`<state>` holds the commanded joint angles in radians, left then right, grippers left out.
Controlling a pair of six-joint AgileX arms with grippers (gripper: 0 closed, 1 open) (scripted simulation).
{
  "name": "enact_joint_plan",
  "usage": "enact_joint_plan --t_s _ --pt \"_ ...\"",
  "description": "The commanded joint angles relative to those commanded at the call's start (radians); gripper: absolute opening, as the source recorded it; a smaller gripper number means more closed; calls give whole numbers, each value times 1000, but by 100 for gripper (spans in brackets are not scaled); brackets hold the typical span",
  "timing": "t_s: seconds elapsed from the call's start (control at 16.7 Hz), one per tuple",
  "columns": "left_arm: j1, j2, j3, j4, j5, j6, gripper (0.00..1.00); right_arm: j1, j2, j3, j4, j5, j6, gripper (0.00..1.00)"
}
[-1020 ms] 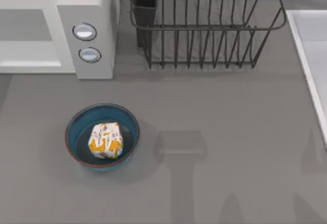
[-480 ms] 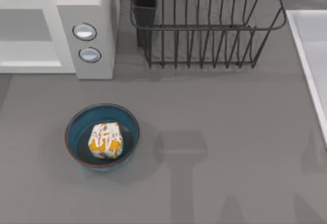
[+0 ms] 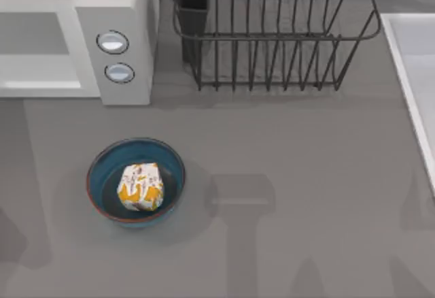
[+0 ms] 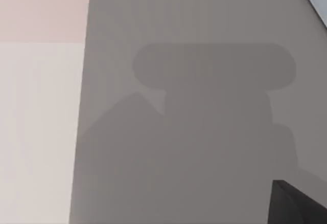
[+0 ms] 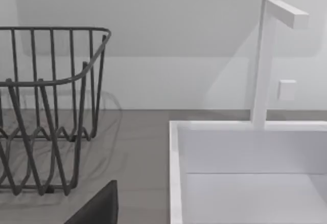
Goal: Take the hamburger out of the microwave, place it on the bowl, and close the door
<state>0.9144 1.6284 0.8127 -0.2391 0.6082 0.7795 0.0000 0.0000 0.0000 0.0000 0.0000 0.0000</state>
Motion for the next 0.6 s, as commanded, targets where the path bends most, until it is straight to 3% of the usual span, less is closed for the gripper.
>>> enact_joint_plan --t_s 0.6 --pt "-69 -97 -104 52 -40 -78 0 0 0 0 0 0 0 100"
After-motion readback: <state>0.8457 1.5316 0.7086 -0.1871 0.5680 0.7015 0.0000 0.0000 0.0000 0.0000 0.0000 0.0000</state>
